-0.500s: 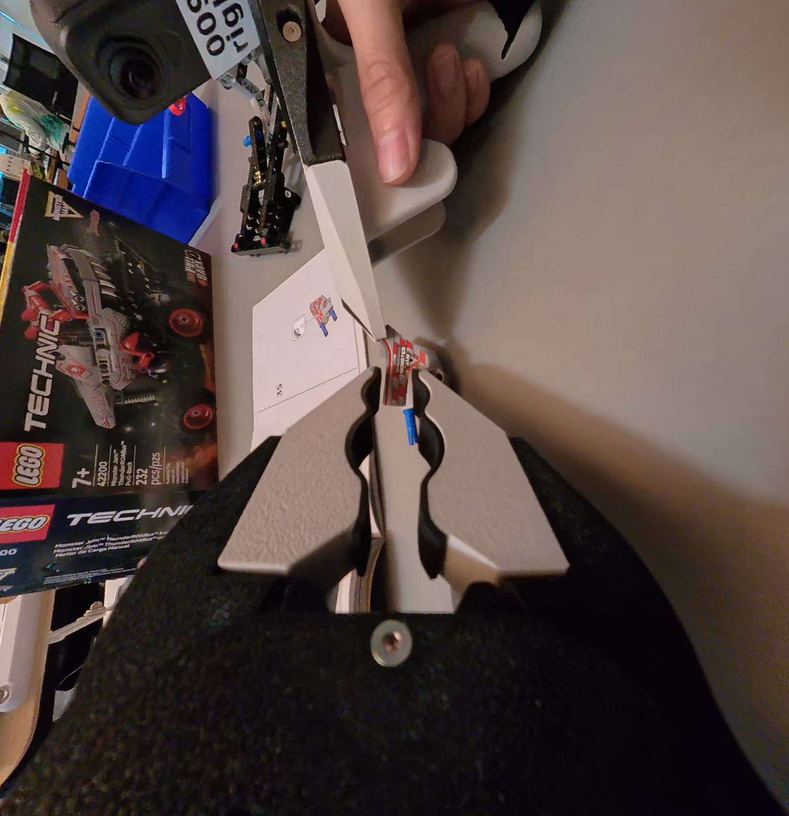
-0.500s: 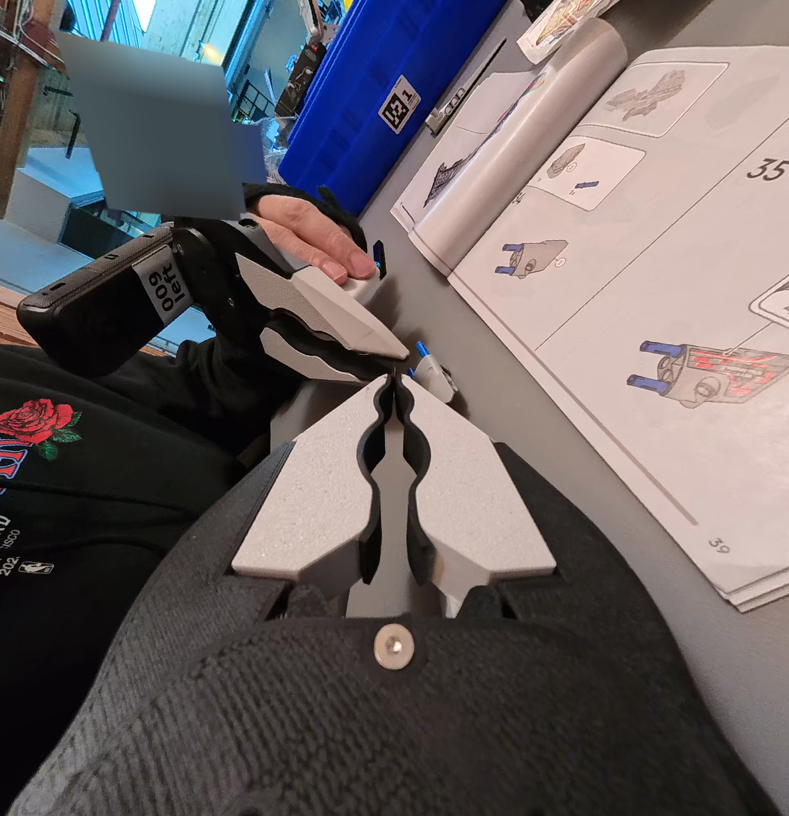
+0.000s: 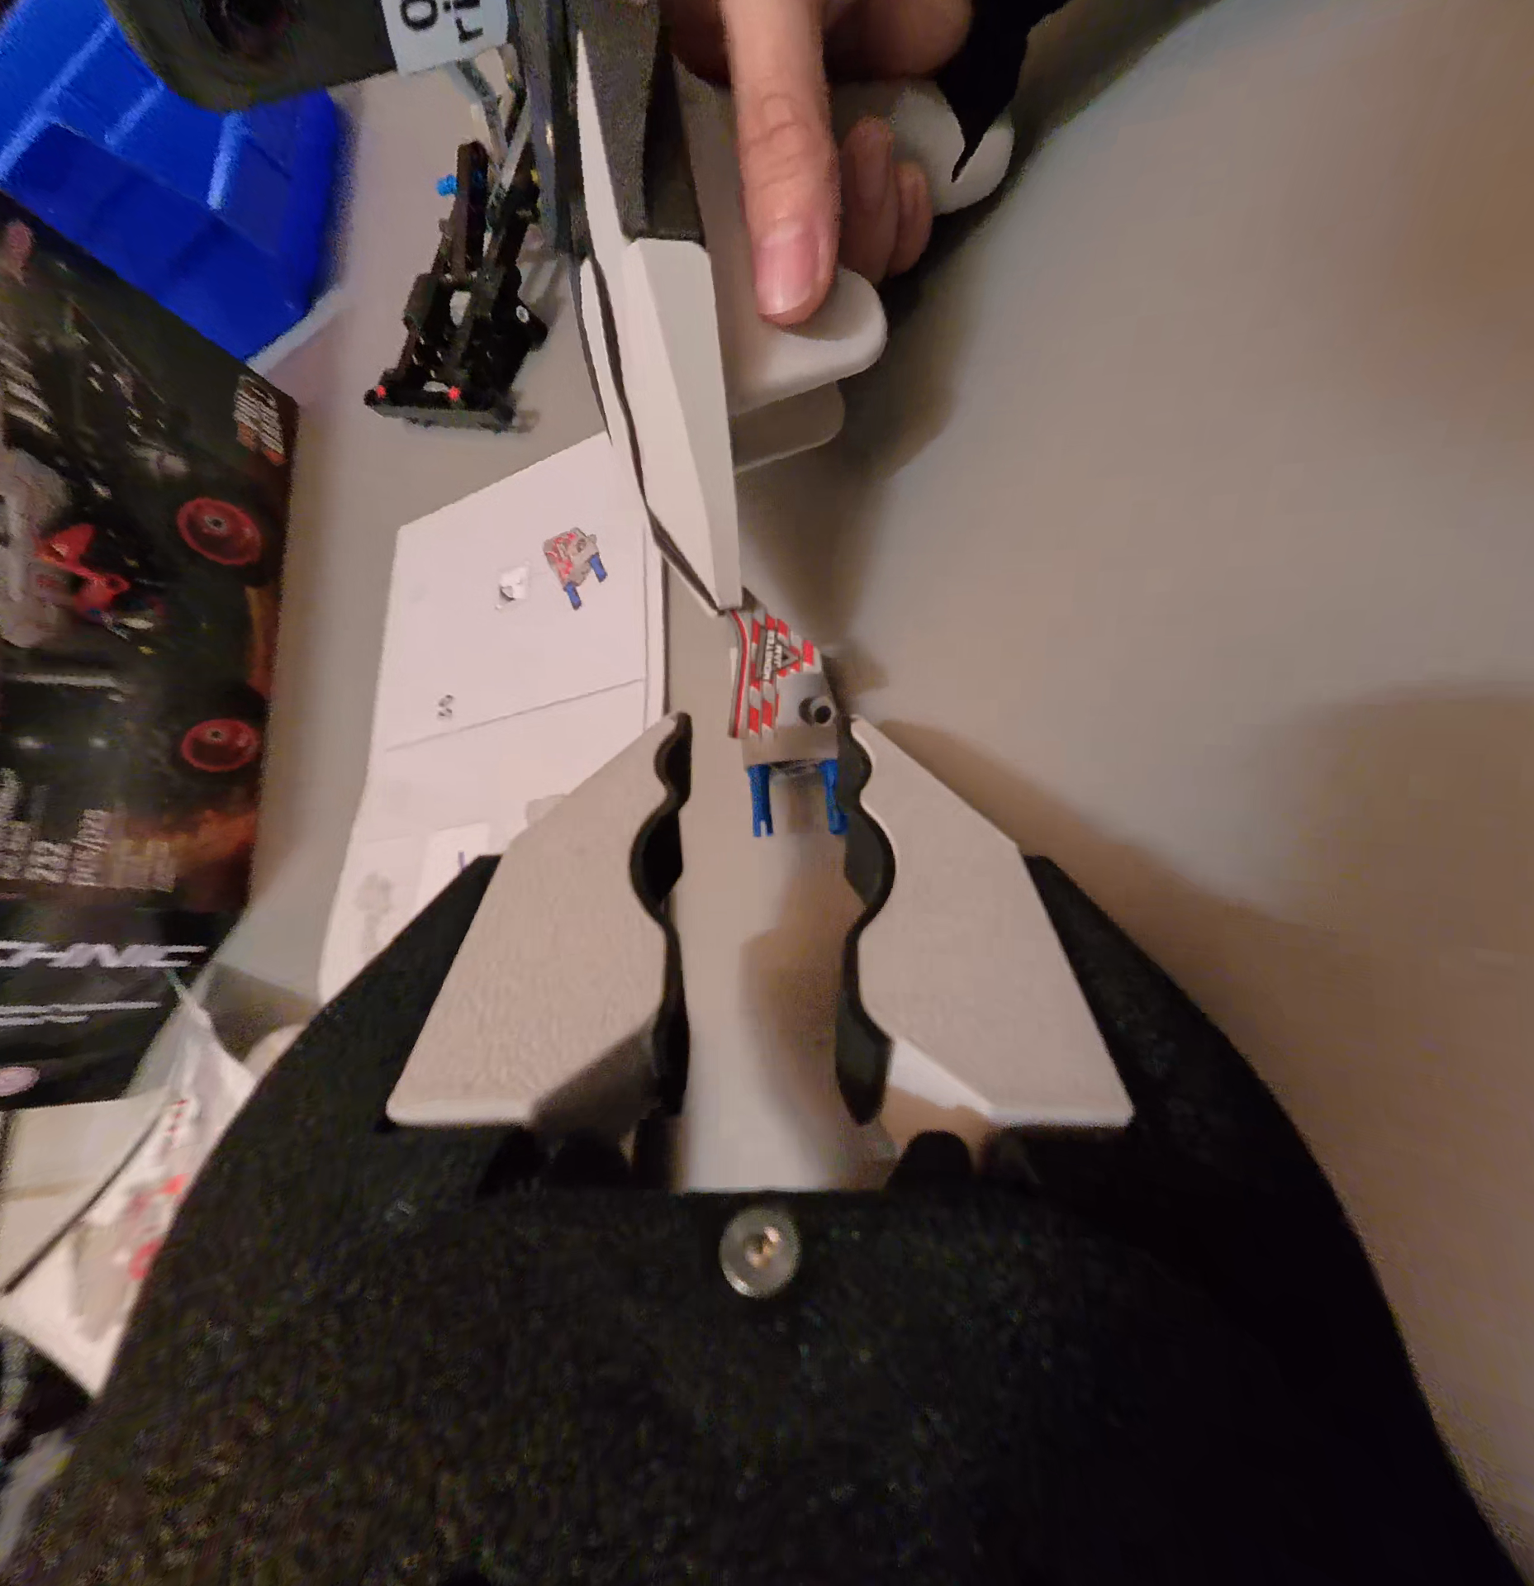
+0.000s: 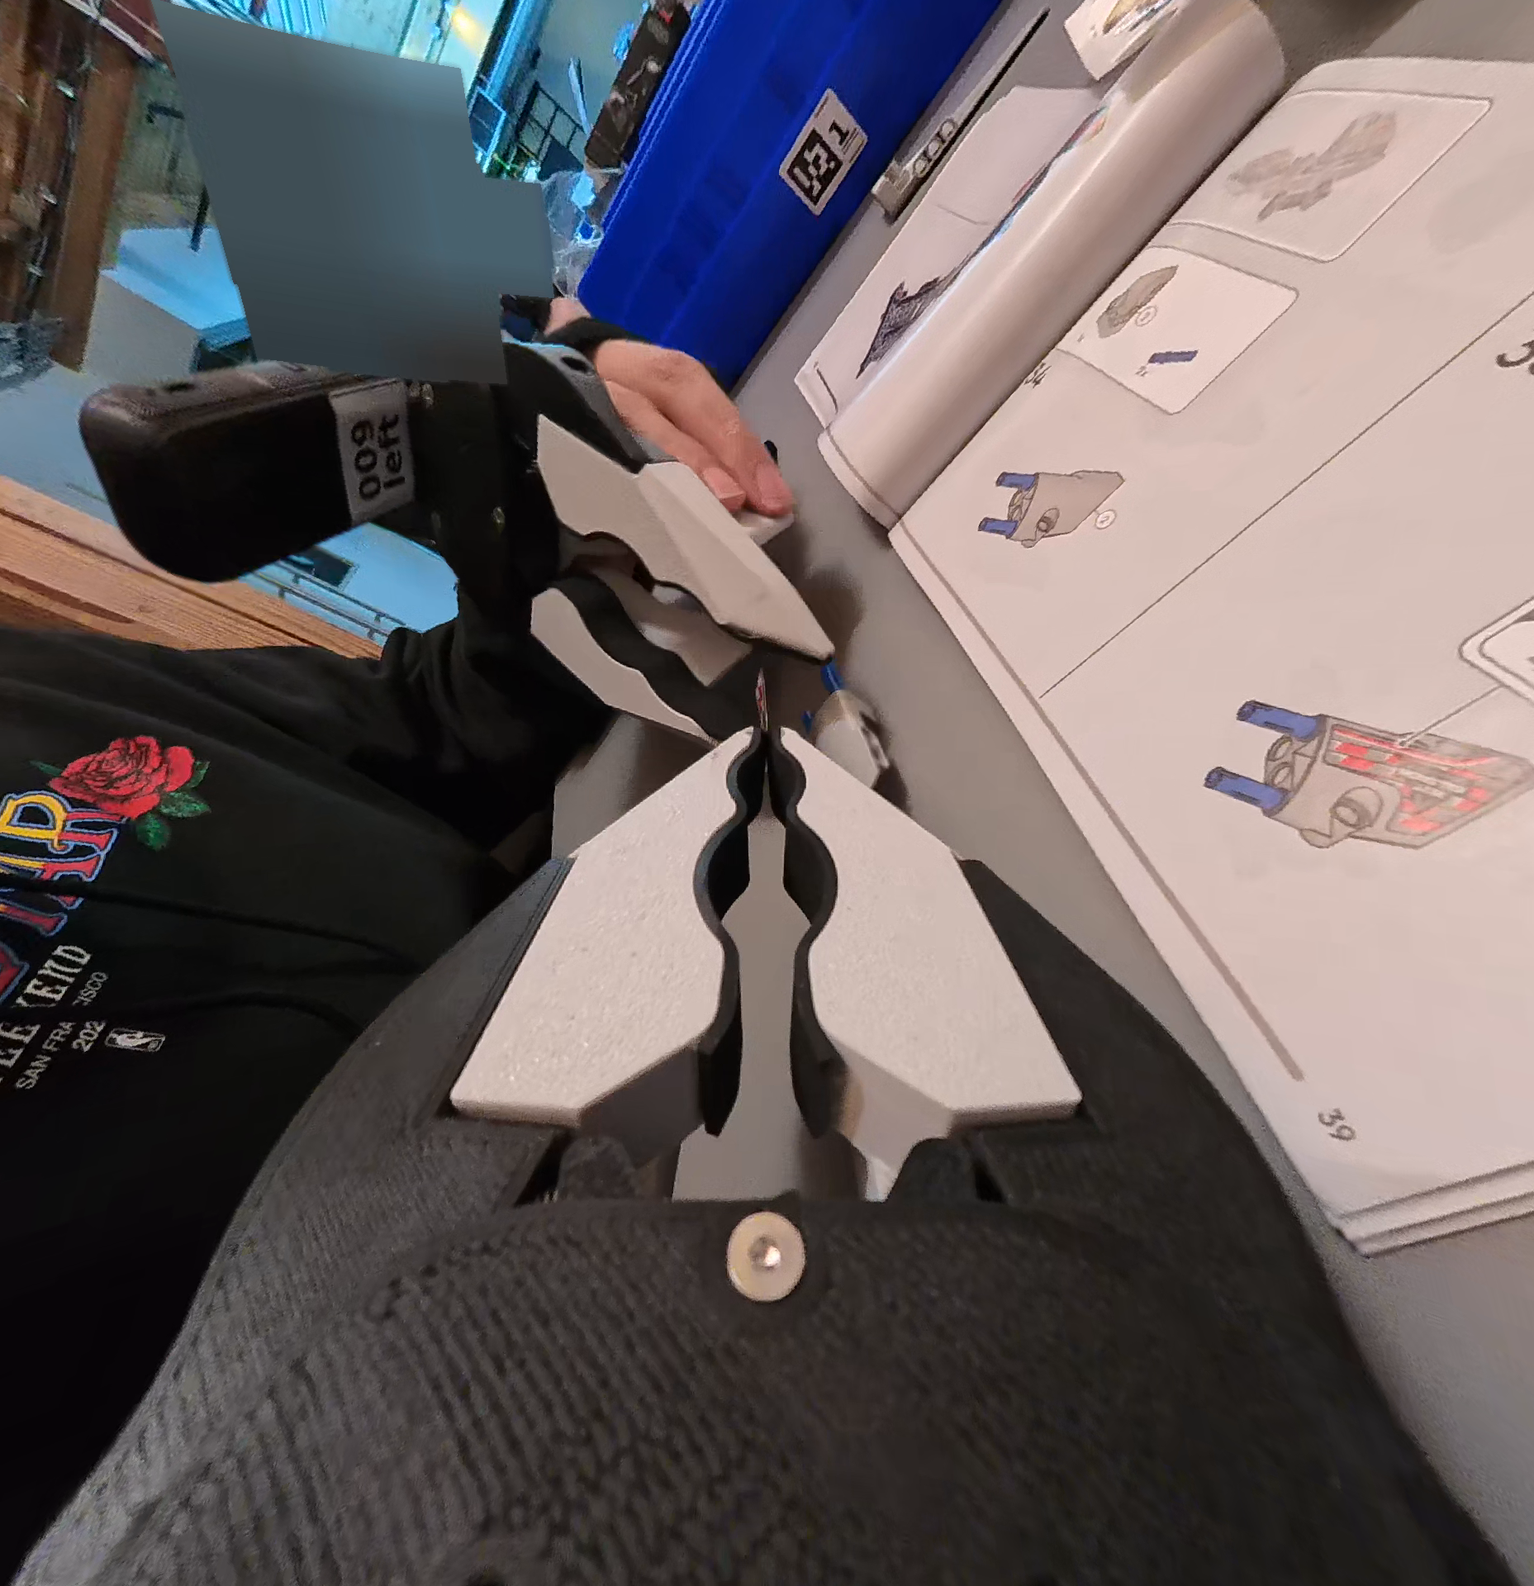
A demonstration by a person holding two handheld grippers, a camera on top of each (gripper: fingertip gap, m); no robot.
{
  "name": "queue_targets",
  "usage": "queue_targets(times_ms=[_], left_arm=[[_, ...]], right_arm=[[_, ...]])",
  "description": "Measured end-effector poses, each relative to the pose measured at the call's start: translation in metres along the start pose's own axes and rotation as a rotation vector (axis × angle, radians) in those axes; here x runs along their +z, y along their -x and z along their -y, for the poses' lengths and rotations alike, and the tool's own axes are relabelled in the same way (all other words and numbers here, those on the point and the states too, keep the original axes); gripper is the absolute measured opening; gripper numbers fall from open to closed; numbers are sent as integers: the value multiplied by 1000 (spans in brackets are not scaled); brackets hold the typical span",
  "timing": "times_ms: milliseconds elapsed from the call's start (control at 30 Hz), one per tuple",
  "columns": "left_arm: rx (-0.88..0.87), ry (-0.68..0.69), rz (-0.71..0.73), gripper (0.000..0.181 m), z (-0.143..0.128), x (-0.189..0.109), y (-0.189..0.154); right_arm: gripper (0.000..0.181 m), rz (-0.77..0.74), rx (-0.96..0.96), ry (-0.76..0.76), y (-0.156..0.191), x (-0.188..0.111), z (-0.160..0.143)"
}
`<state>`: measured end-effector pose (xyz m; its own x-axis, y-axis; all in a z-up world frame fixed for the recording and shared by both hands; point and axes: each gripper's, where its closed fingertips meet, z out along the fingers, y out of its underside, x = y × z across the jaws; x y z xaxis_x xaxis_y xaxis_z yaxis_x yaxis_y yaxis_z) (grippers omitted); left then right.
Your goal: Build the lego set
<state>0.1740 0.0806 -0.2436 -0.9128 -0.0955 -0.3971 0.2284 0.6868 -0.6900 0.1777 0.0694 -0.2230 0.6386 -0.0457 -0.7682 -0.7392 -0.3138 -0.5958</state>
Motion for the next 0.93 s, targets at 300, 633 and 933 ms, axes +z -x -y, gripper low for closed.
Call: queue_targets(times_ms=[300, 633, 933], left_arm=[[-124, 22, -51, 34, -11, 7, -3], [-64, 22, -17, 22, -11, 10, 0], [136, -17, 59, 22, -9, 8, 2]], right_arm=[[0, 34, -2, 28, -1, -4, 2], [0, 37, -25, 64, -1, -3, -3], [0, 21, -13, 31, -4, -5, 2]])
